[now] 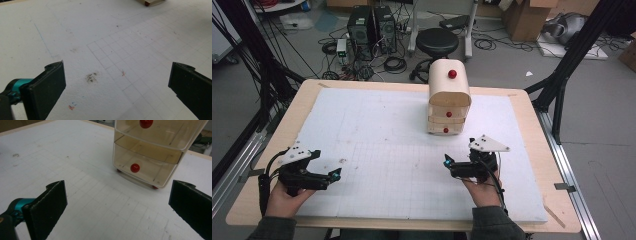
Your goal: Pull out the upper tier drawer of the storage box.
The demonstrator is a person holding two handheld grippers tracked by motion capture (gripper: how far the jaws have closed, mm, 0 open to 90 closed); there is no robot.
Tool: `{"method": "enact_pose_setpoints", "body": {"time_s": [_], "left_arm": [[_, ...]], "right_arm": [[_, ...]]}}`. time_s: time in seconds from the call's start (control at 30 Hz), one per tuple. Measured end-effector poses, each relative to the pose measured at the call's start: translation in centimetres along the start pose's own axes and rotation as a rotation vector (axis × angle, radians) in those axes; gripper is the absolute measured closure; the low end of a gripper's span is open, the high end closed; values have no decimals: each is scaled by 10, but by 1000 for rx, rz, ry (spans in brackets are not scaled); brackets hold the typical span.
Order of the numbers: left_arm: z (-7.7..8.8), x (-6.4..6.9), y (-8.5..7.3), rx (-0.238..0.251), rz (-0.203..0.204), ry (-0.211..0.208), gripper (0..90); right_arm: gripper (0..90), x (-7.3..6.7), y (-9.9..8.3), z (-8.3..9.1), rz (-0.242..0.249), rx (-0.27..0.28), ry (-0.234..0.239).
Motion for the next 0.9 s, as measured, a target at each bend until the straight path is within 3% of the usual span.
{"method": "enact_pose_setpoints", "body": {"time_s": [0.27,0.43,0.77,0.9], "left_arm": [[0,-1,0,-3,2,0,17],[2,-2,2,11,2,9,17],[2,-3,1,4,-6,13,17],[2,-3,2,4,-4,11,17]], "right_arm": [[5,0,10,-12,-18,10,-88],[5,2,20,-22,-48,80,-147],[5,-2,32,-38,-107,132,-169],[6,-3,37,-43,-105,140,-182]]}}
Point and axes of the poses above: each handheld gripper's, and its own axes: z roughly backward along the jaws, y roughly out of its top, x roughly to its right, the point moved 6 cm from there along -z, roughly forward along the jaws, and after that the axes turned 4 degrees about -z, right-handed, at the moved point
